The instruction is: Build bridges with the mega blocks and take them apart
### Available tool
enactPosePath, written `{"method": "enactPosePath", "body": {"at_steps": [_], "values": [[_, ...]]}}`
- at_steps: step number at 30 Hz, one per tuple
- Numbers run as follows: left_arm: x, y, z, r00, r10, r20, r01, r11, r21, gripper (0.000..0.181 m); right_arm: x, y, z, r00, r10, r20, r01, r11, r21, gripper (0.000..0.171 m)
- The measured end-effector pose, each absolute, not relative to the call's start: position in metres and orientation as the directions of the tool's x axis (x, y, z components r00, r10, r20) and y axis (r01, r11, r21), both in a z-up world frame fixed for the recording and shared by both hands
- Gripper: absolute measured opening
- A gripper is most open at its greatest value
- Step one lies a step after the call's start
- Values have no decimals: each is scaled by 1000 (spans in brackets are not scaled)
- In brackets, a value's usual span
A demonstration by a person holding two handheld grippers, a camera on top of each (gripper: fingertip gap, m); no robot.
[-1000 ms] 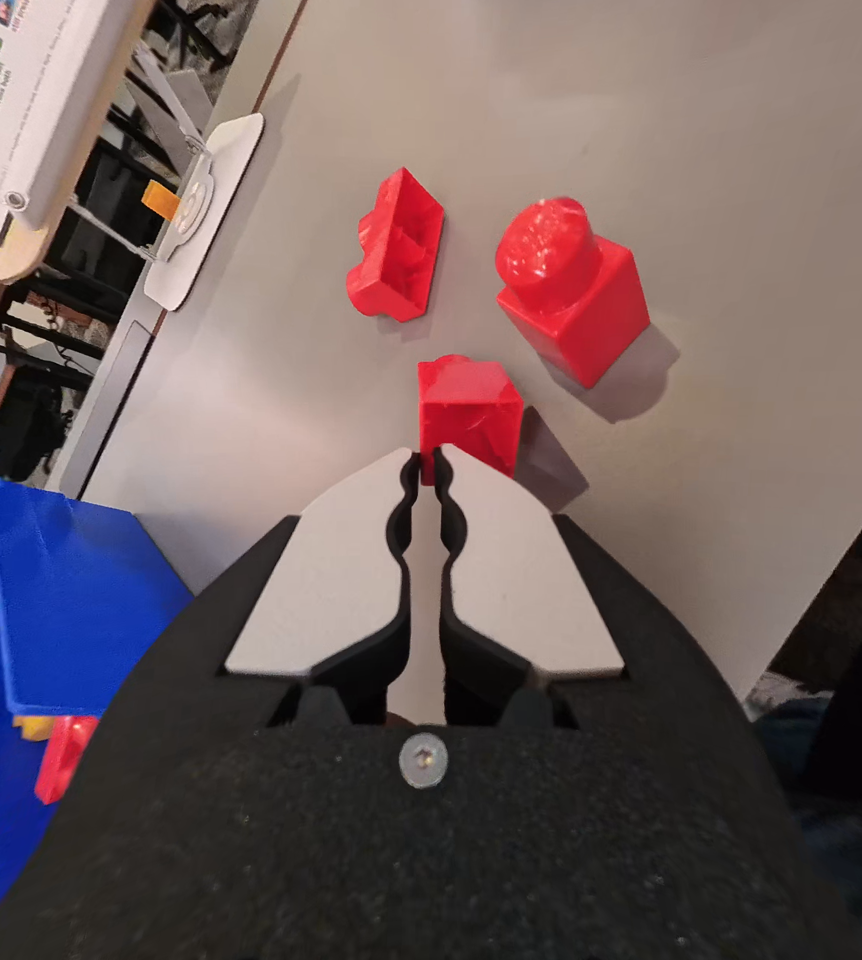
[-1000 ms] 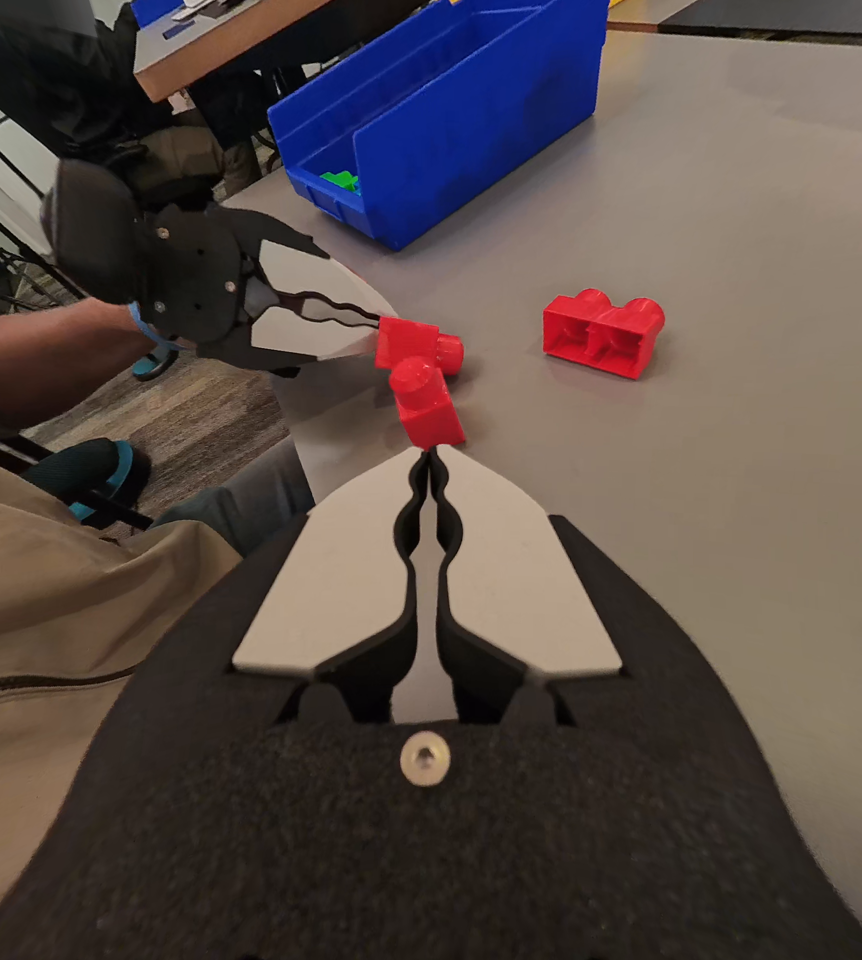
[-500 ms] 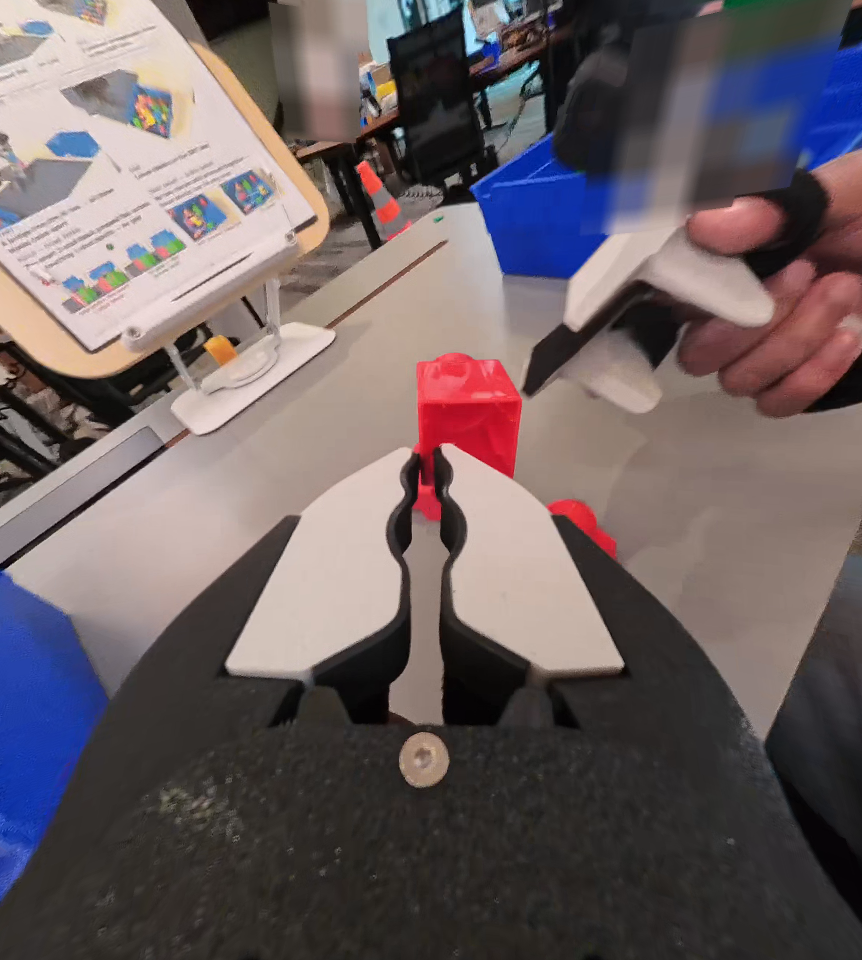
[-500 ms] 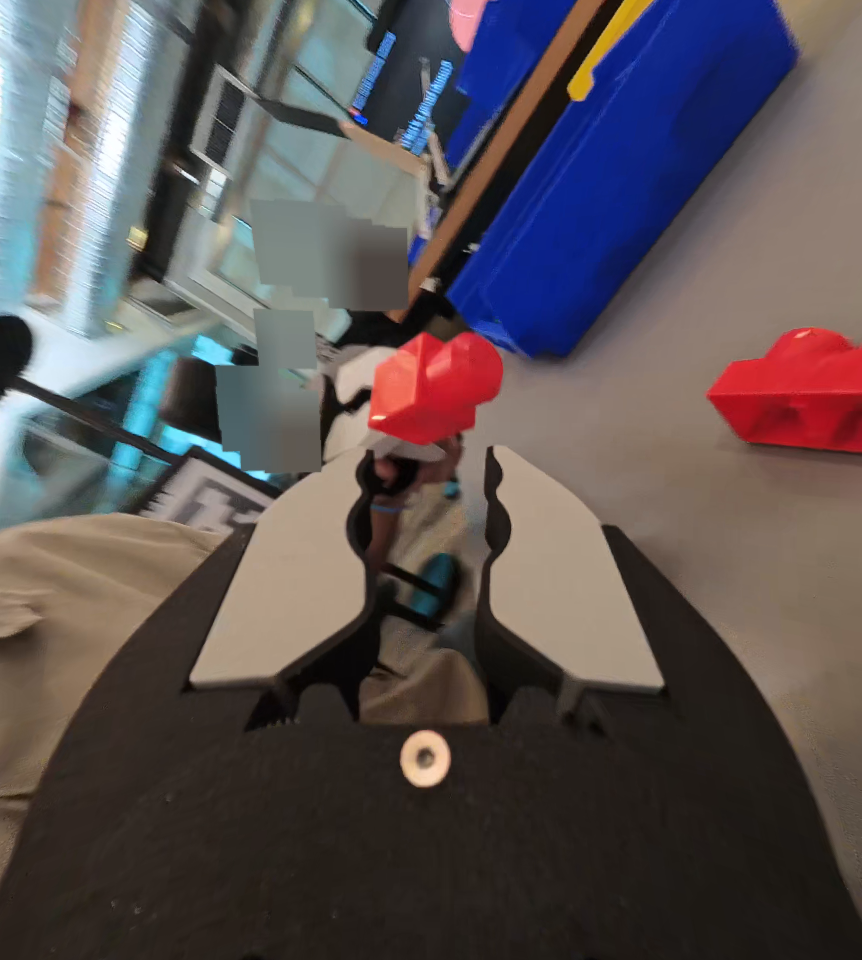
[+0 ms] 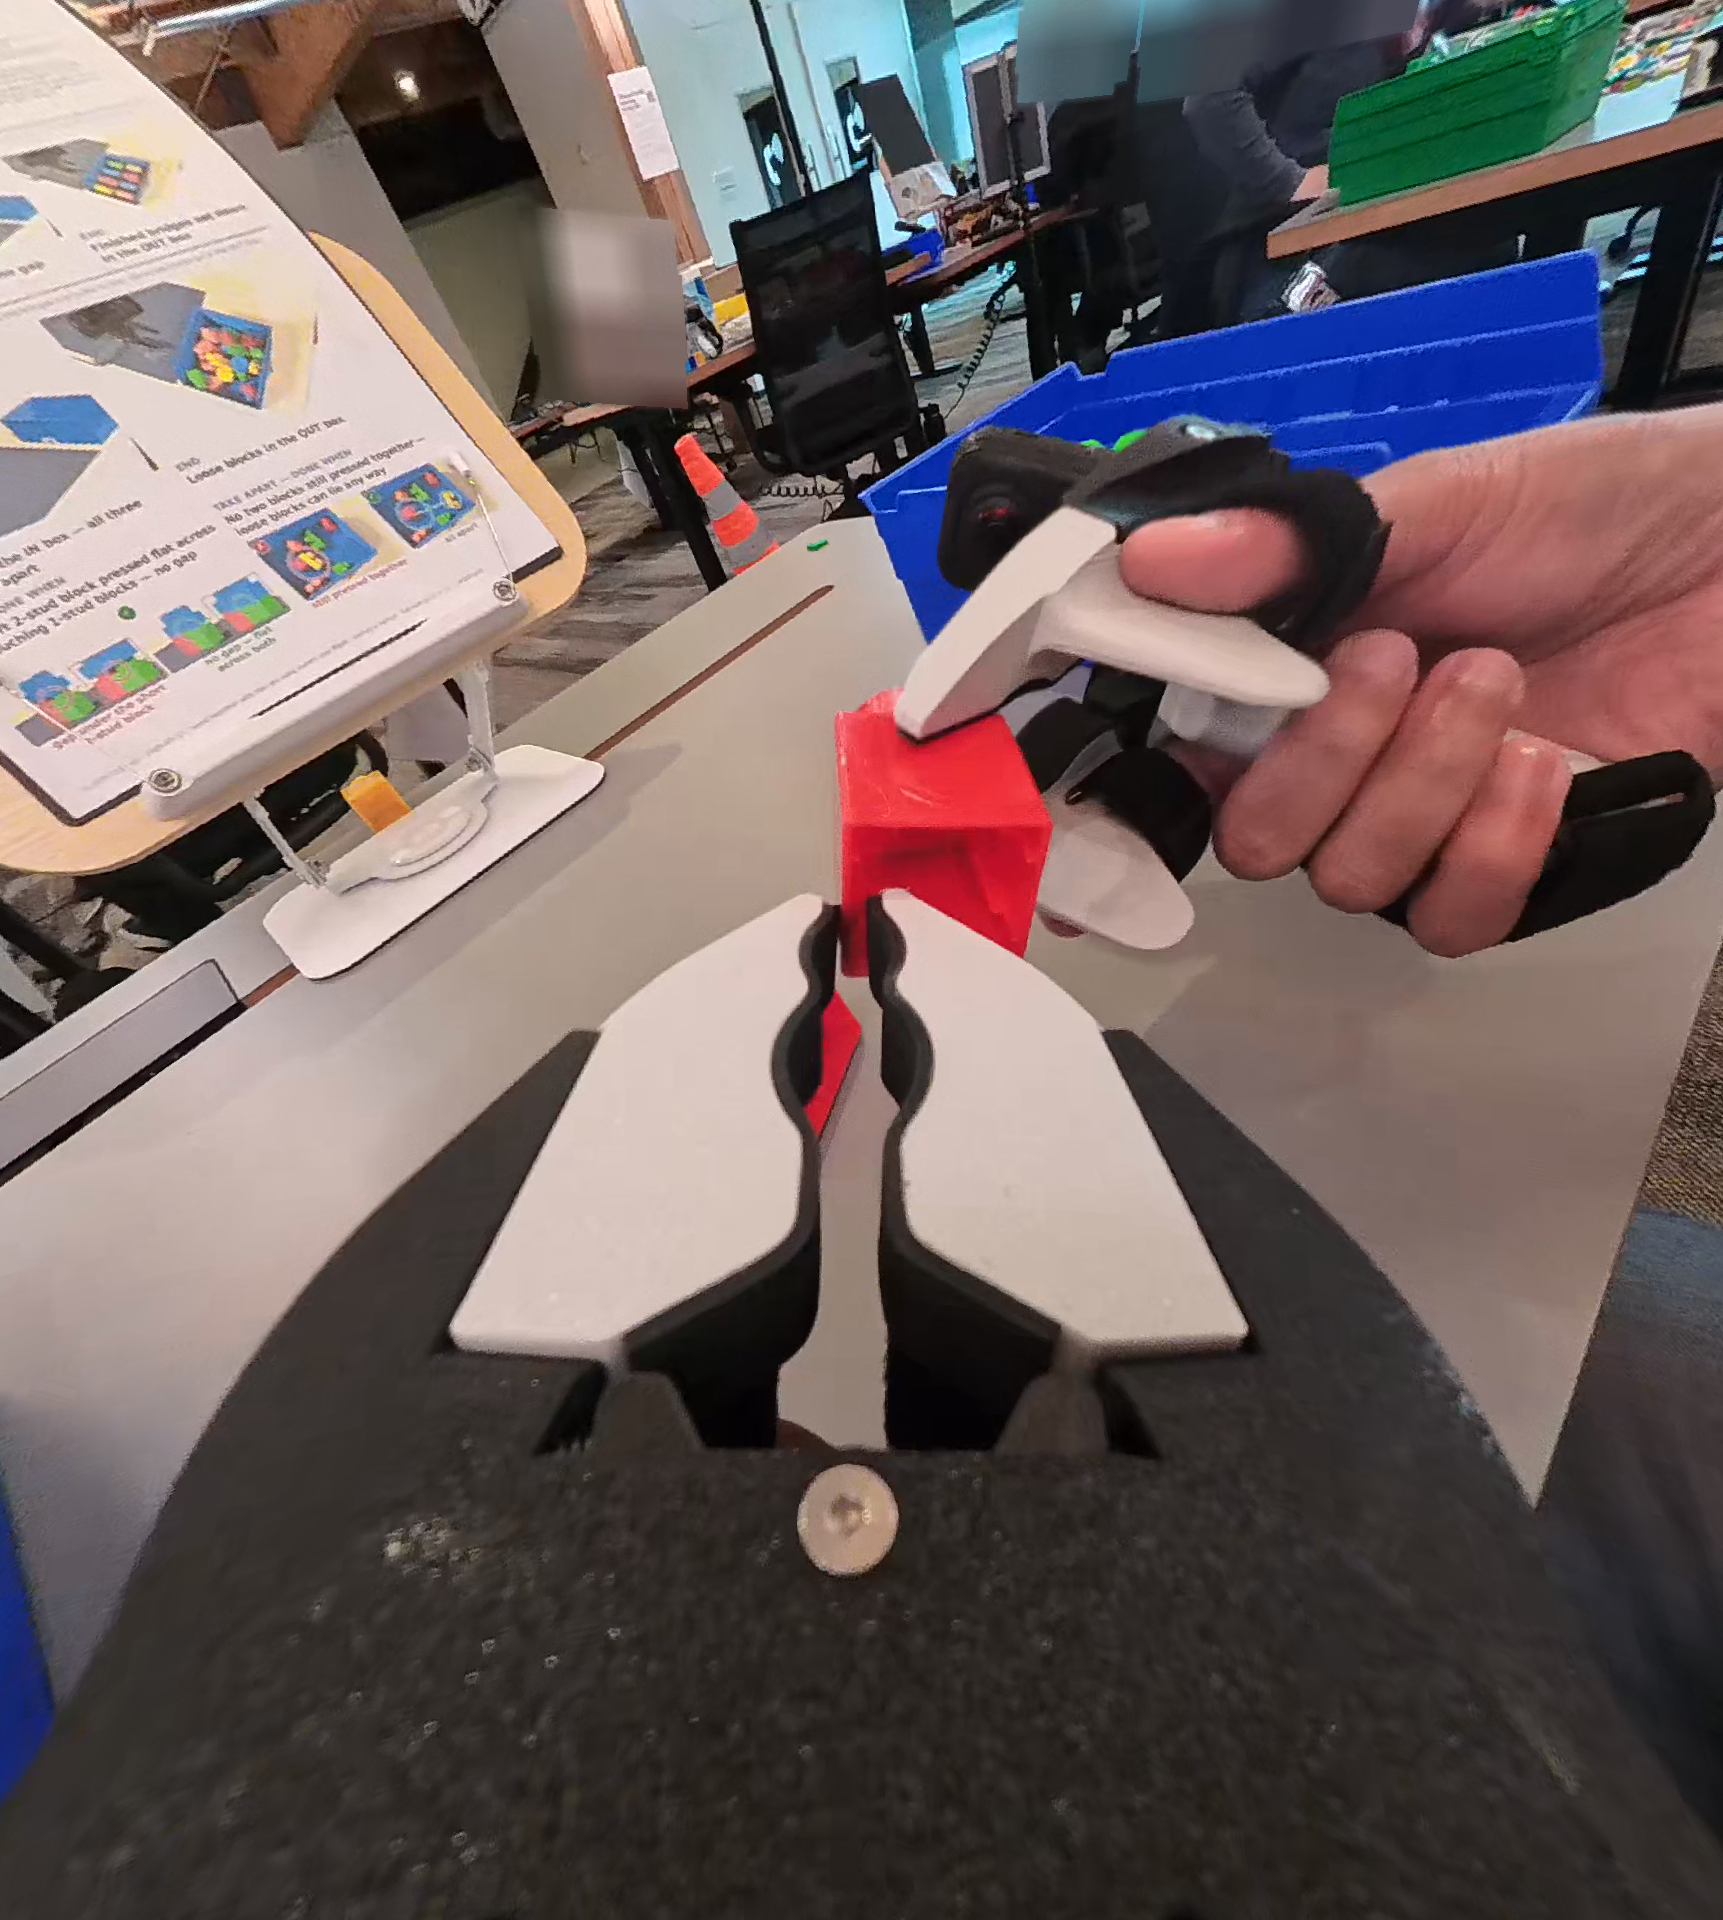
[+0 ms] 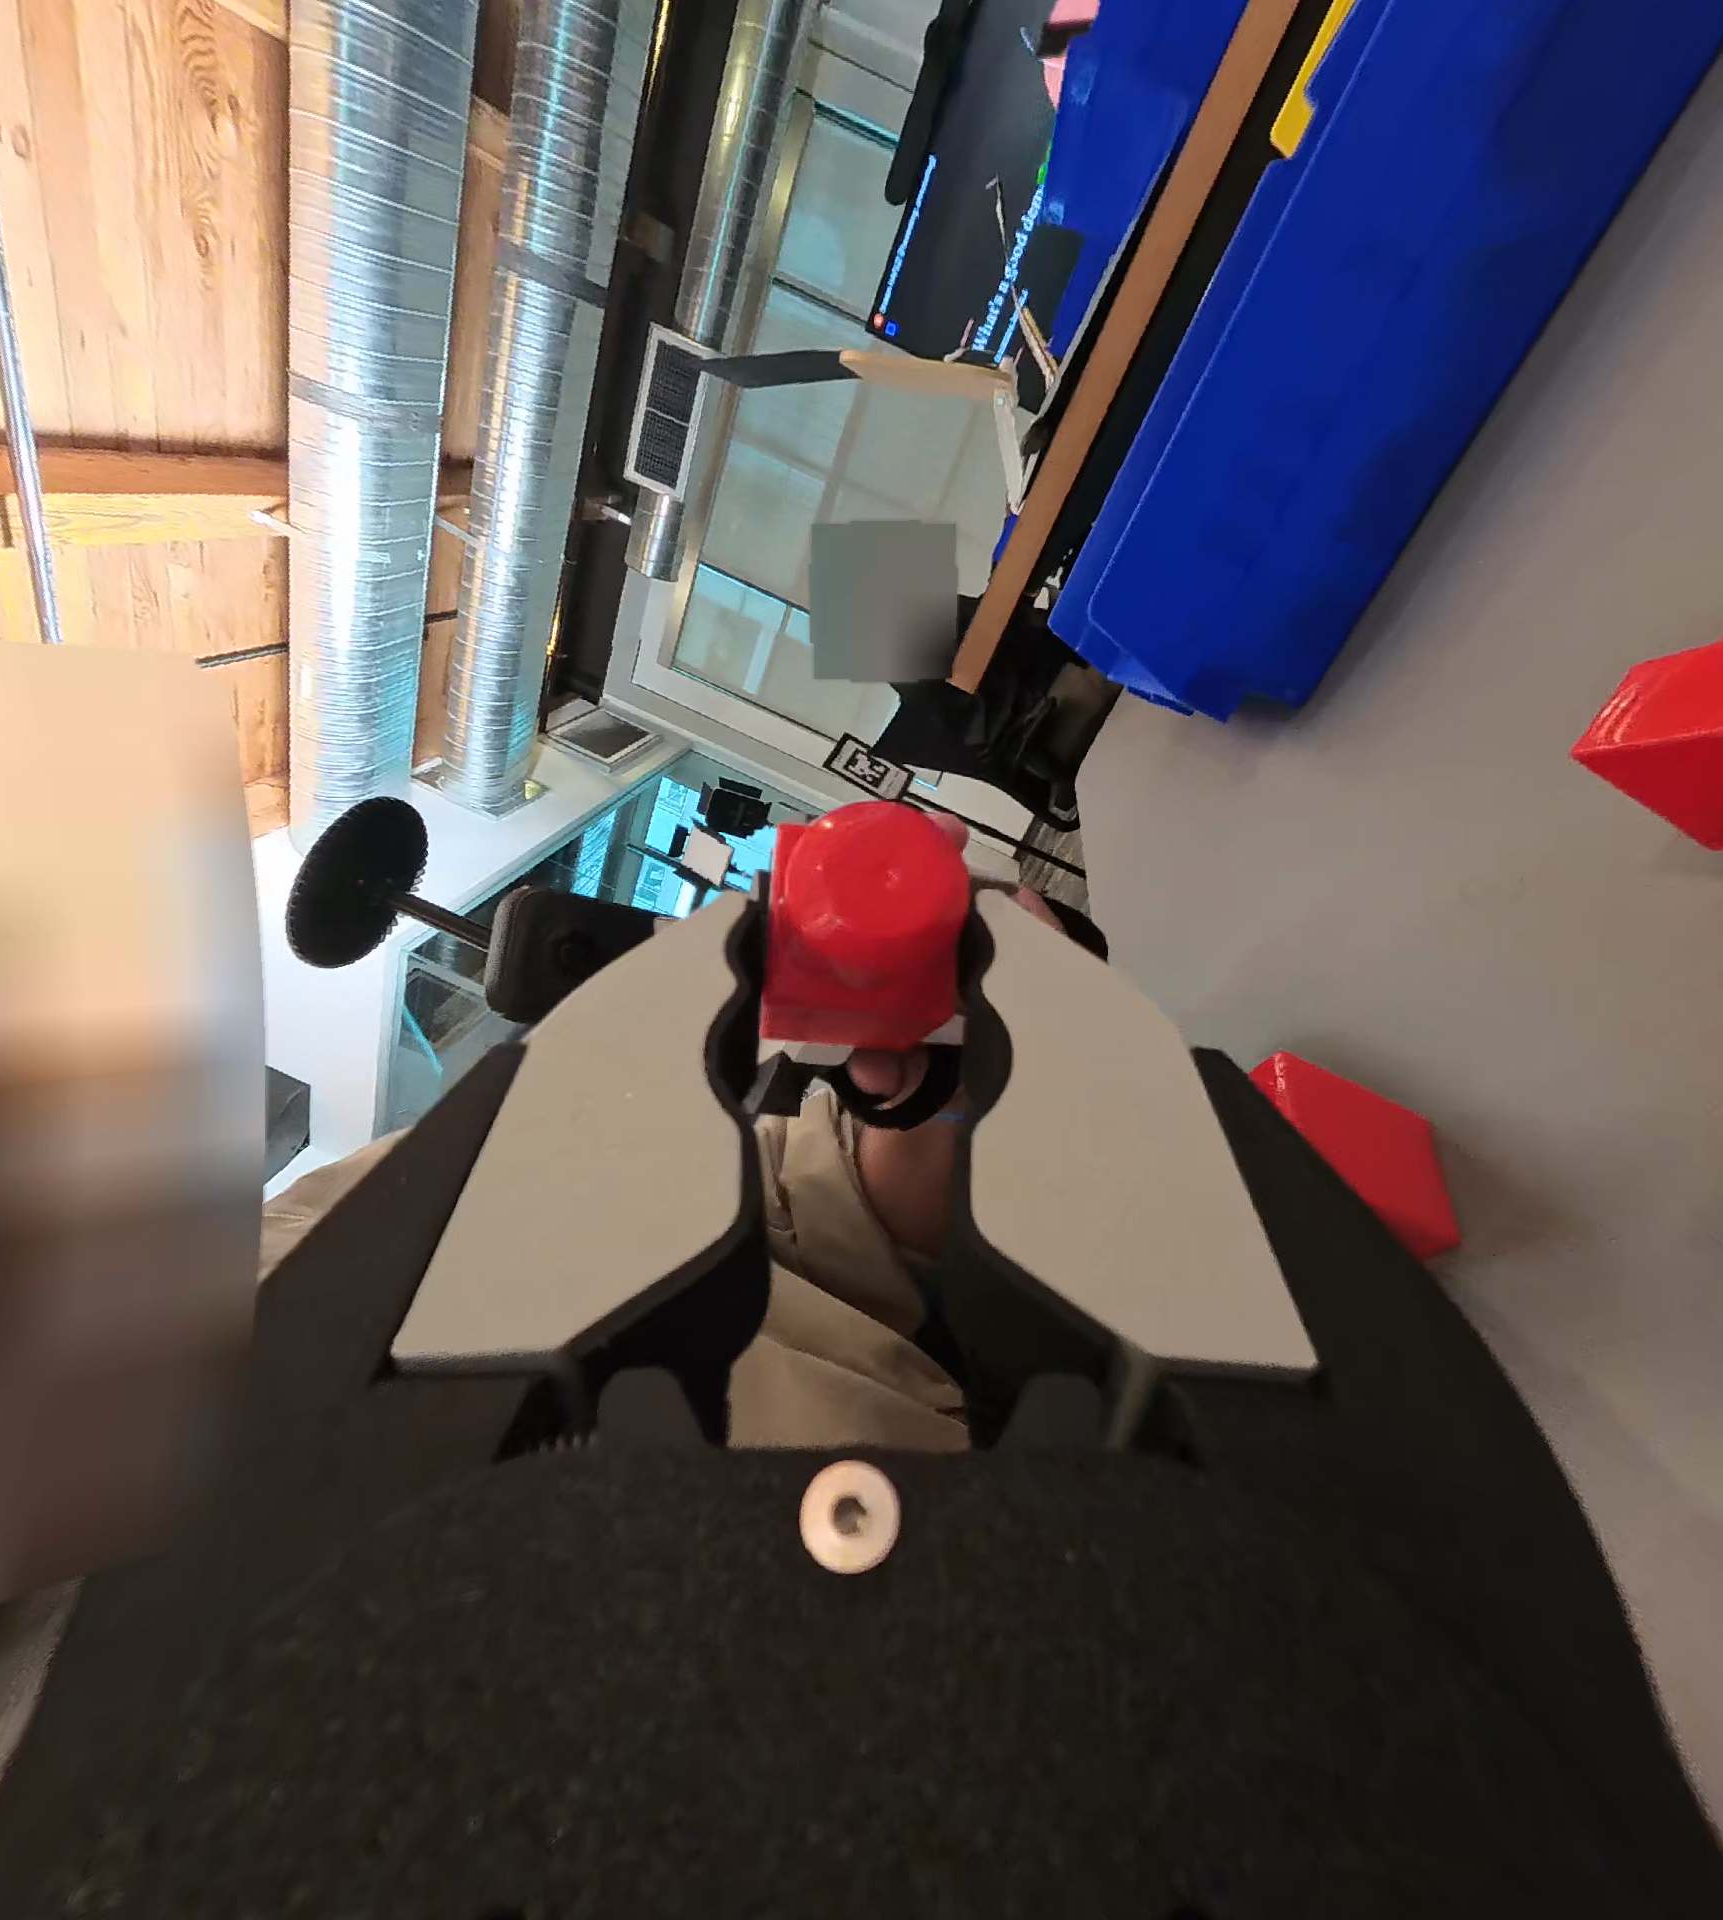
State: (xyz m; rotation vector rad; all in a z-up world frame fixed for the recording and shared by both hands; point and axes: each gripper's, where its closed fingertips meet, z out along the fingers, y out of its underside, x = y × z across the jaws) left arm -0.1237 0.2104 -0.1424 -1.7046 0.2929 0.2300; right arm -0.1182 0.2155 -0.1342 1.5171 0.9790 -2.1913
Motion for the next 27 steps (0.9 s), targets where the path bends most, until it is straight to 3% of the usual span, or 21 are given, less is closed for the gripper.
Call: {"method": "enactPosePath", "body": {"at_steps": [4,10,15,19,27], "values": [[-125,211,-151,956,-71,-284,-292,-184,-938,6,-121,217,-141,-388,210,-898,581,-700,-415,34],[-117,200,-165,971,-216,-104,-167,-295,-941,48,-124,223,-139,-445,452,-773,522,-571,-634,34],[-111,186,-162,943,-320,86,-36,-354,-934,50,-125,215,-140,-520,636,-570,501,-313,-807,35],[-111,180,-150,902,-371,222,72,-377,-923,49,-123,197,-134,-620,688,-379,431,-106,-896,35],[-107,169,-147,850,-437,293,99,-415,-904,51,-120,167,-126,-719,642,-265,383,48,-923,35]]}}
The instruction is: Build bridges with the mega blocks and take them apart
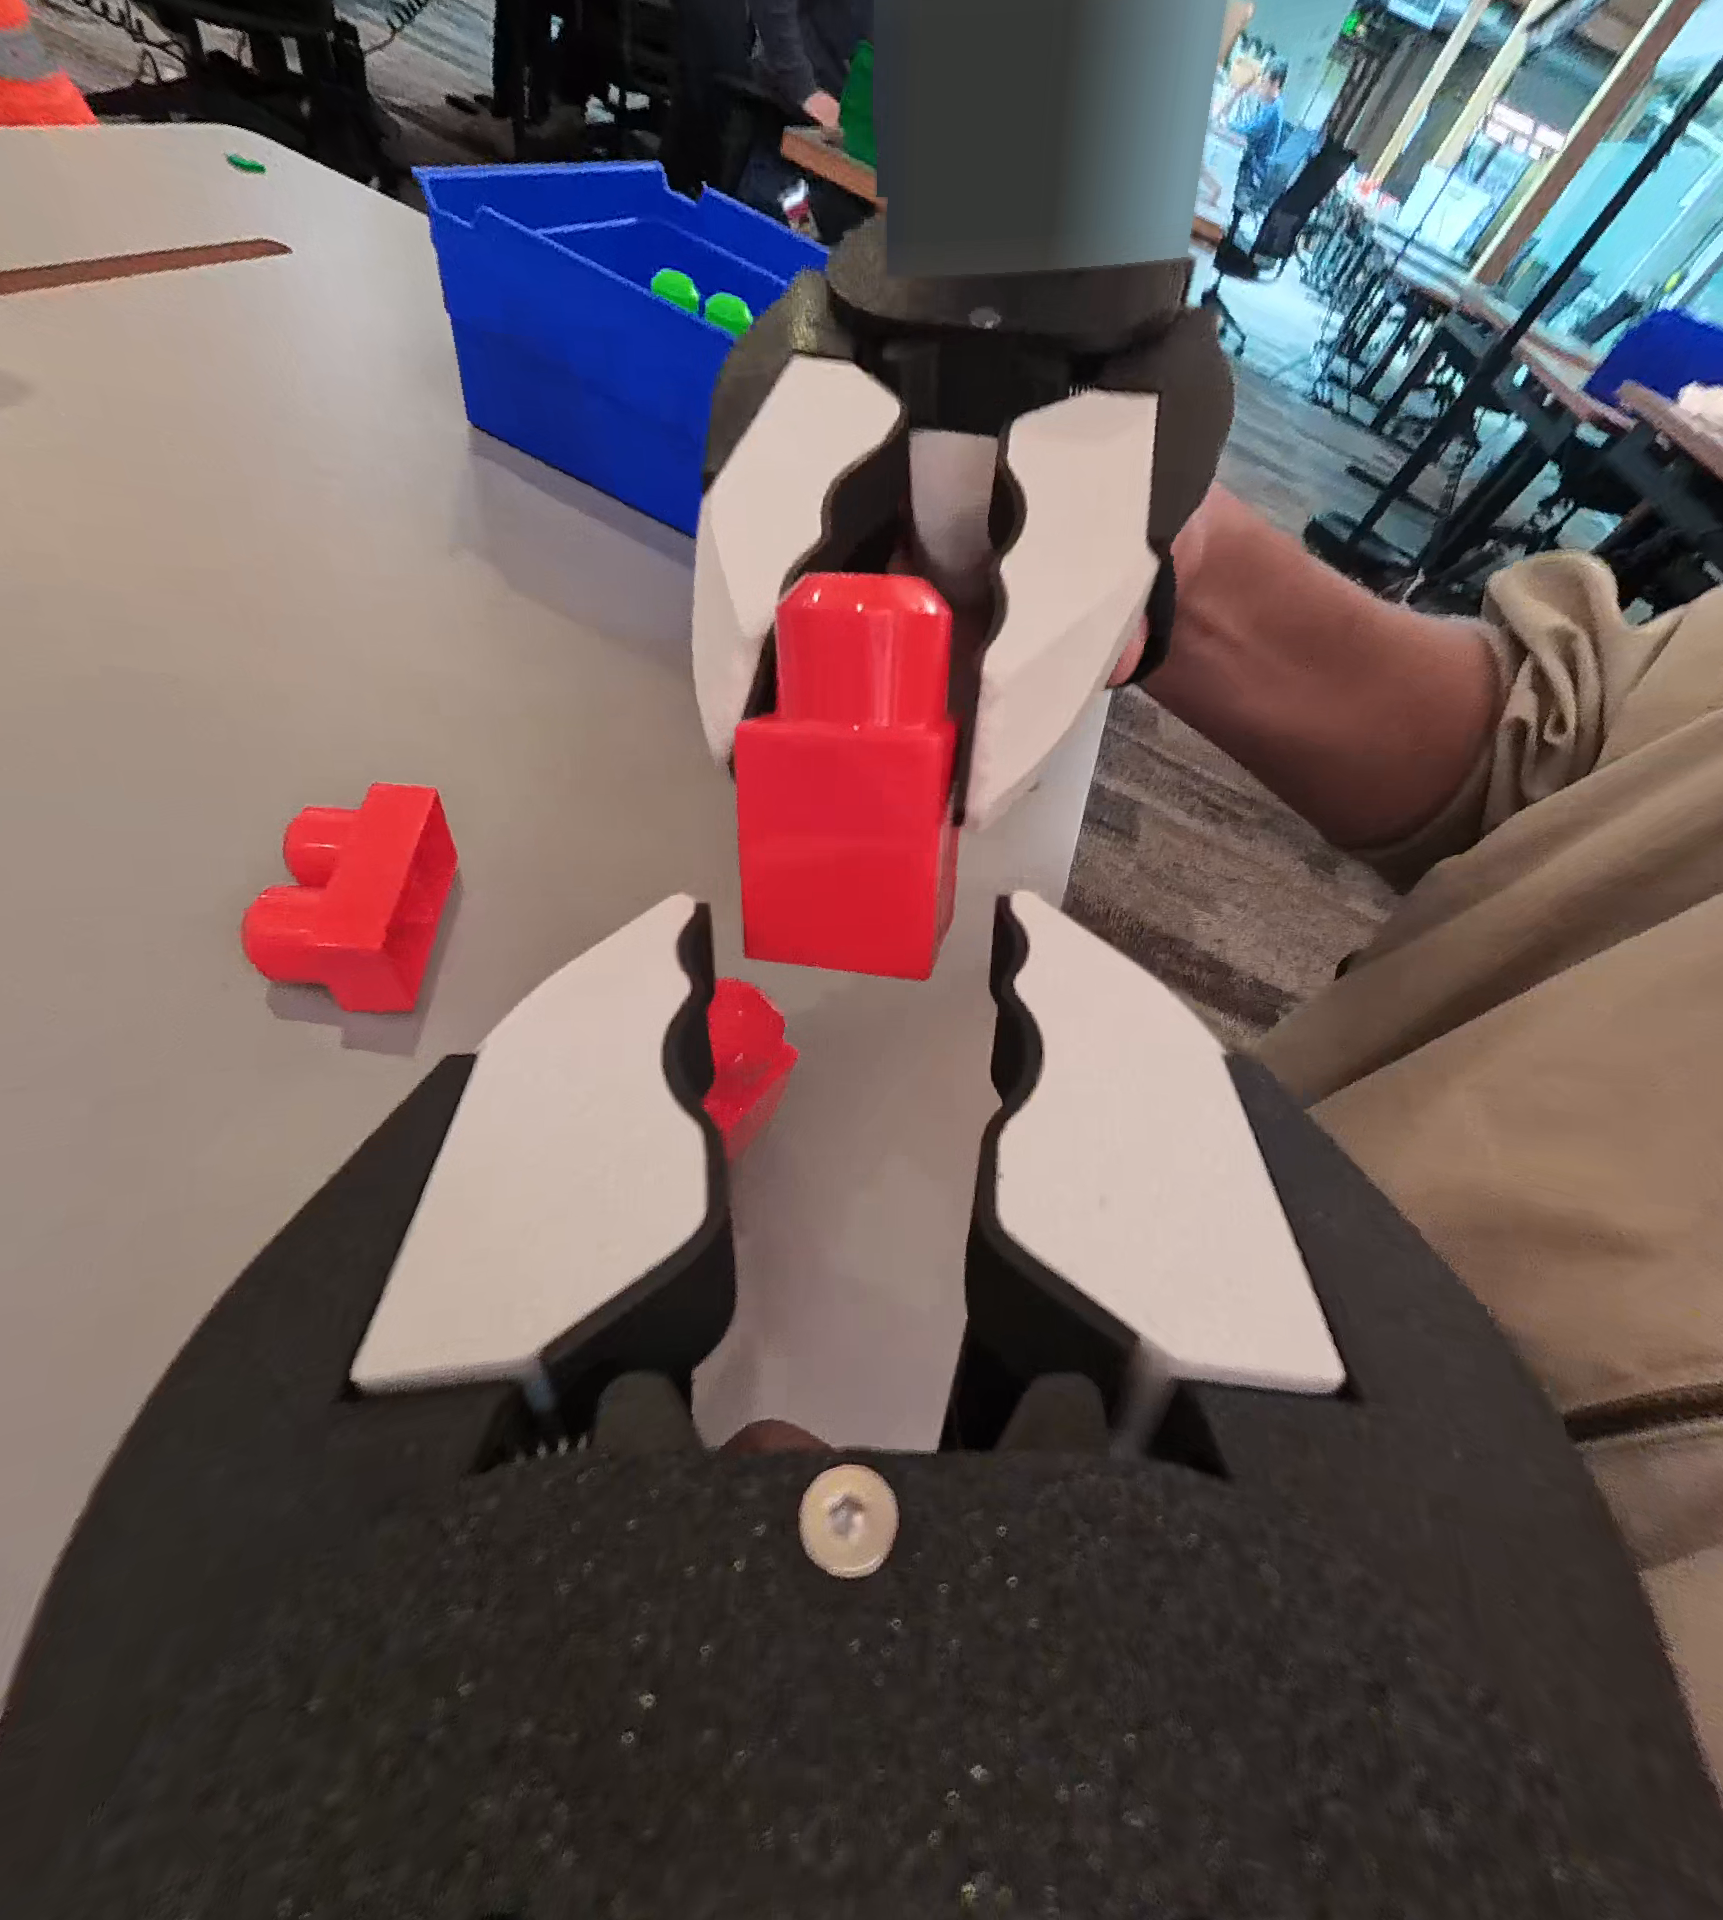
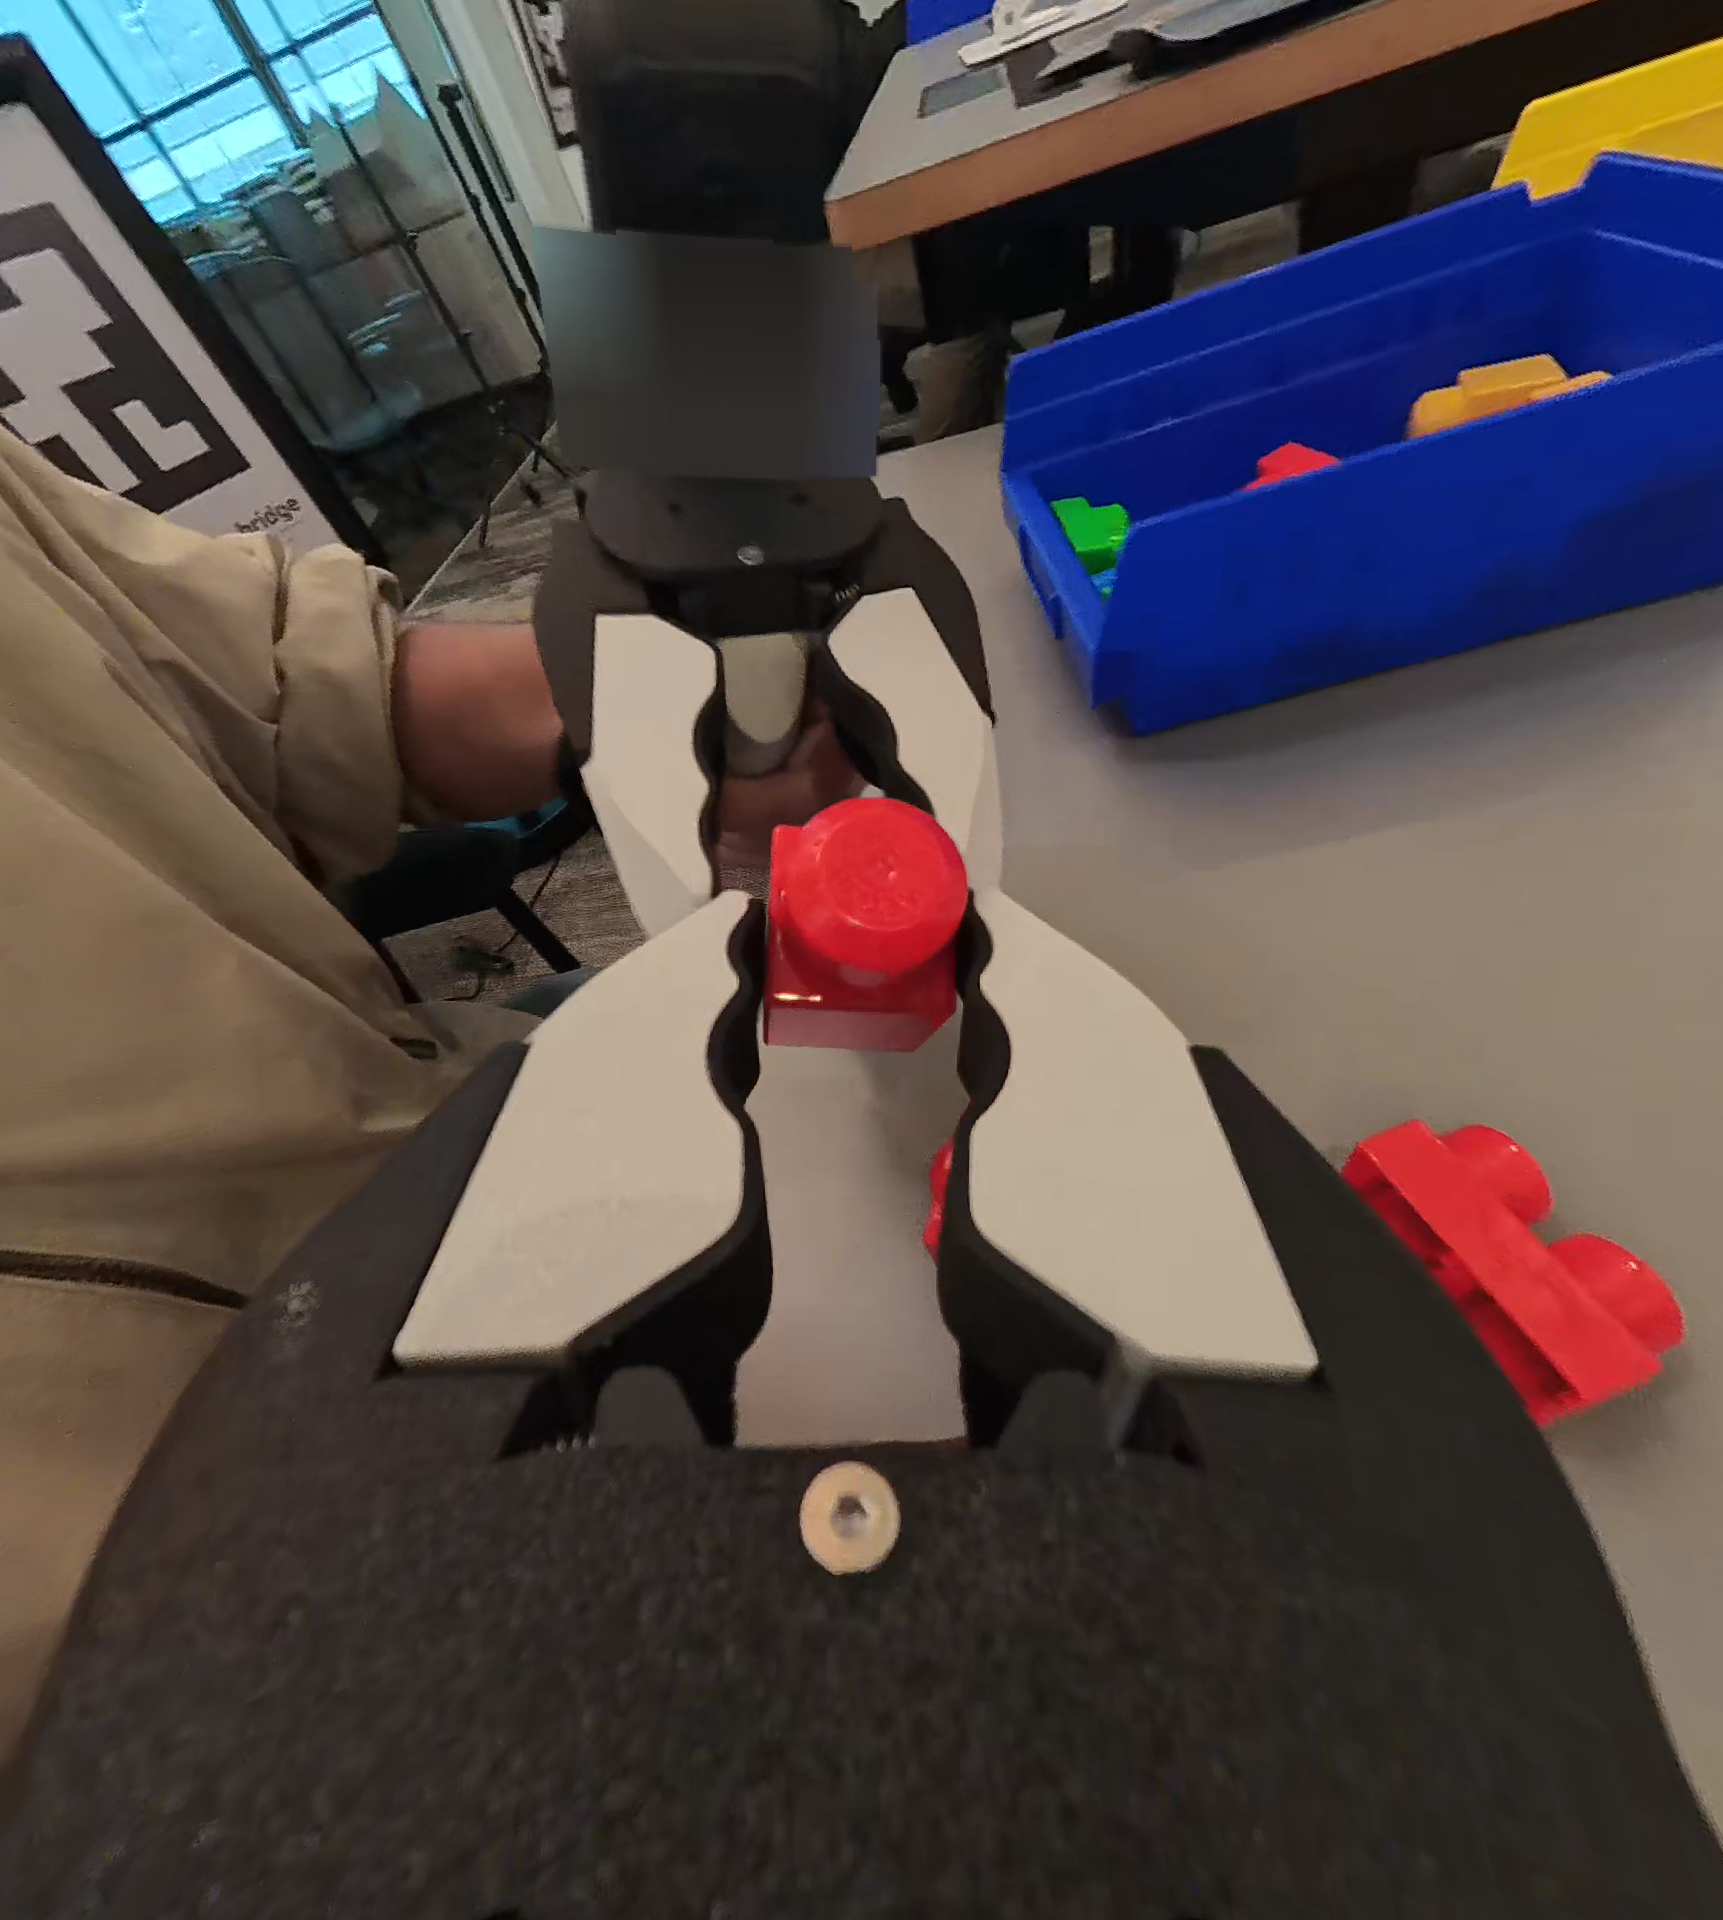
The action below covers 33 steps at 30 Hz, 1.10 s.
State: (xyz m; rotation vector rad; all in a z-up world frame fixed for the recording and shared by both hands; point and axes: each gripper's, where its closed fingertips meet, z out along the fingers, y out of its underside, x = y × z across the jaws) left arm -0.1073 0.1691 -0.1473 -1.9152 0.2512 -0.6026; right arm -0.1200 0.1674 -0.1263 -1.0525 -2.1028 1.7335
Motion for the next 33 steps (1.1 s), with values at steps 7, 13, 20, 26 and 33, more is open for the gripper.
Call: {"method": "enactPosePath", "body": {"at_steps": [7,13,20,26,33], "values": [[-102,166,-155,855,-455,249,33,-430,-902,39,-119,154,-133,-757,613,-226,395,152,-906,35],[-110,166,-157,878,-415,240,50,-420,-906,37,-125,156,-134,-750,628,-206,401,185,-897,35],[-136,156,-181,967,-206,147,40,-450,-892,37,-125,186,-139,-646,728,-230,423,90,-902,32],[-147,159,-188,996,-51,-75,-89,-402,-911,37,-130,178,-146,-575,778,-253,446,39,-894,38],[-140,169,-192,986,21,-165,-142,-417,-898,37,-137,169,-150,-507,811,-292,463,-29,-886,32]]}}
